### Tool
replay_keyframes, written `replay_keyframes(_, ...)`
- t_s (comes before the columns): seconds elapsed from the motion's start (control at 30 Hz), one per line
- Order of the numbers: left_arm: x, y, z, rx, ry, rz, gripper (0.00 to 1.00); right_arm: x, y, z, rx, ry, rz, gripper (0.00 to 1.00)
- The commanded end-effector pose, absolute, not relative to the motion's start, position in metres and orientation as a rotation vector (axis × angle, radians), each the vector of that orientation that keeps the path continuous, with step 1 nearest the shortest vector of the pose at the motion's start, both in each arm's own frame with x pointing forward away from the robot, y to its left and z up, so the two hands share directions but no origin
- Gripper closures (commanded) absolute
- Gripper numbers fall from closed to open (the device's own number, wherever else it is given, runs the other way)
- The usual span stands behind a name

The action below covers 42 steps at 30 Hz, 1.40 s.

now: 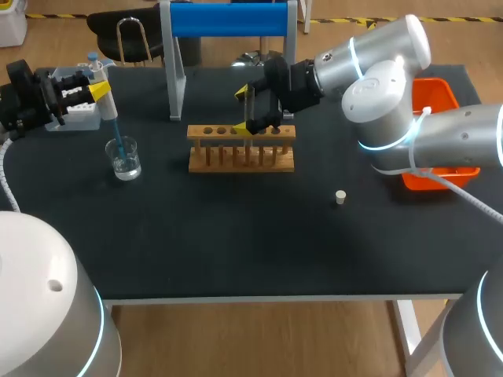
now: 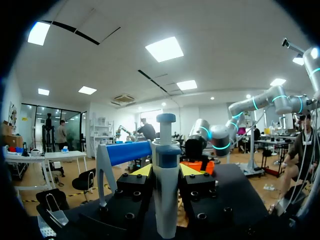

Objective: Invert the test tube, pick up the pipette, mount the tip to pipette, aspirate from beaker and dispense into the tube, eject the tip, return the pipette, and cap with the stopper.

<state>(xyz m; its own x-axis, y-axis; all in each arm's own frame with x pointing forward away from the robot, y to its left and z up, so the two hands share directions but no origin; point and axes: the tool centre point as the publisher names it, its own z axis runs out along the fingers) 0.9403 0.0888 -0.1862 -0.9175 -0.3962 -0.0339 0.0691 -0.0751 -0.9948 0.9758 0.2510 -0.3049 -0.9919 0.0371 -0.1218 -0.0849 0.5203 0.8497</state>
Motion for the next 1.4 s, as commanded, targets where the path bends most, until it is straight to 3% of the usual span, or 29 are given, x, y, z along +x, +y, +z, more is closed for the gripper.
replay_keyframes(0.03, 0.941, 0.09, -0.186, -0.351, 1.888, -2.067, 1.0, 0.977, 0.25, -0.303, -0.046, 2.633, 1.475, 0.0)
replay_keyframes(1.4, 0.934, 0.081, -0.152, -0.315, 1.929, -1.993, 1.0, 0.977, 0.25, -0.303, -0.046, 2.633, 1.475, 0.0)
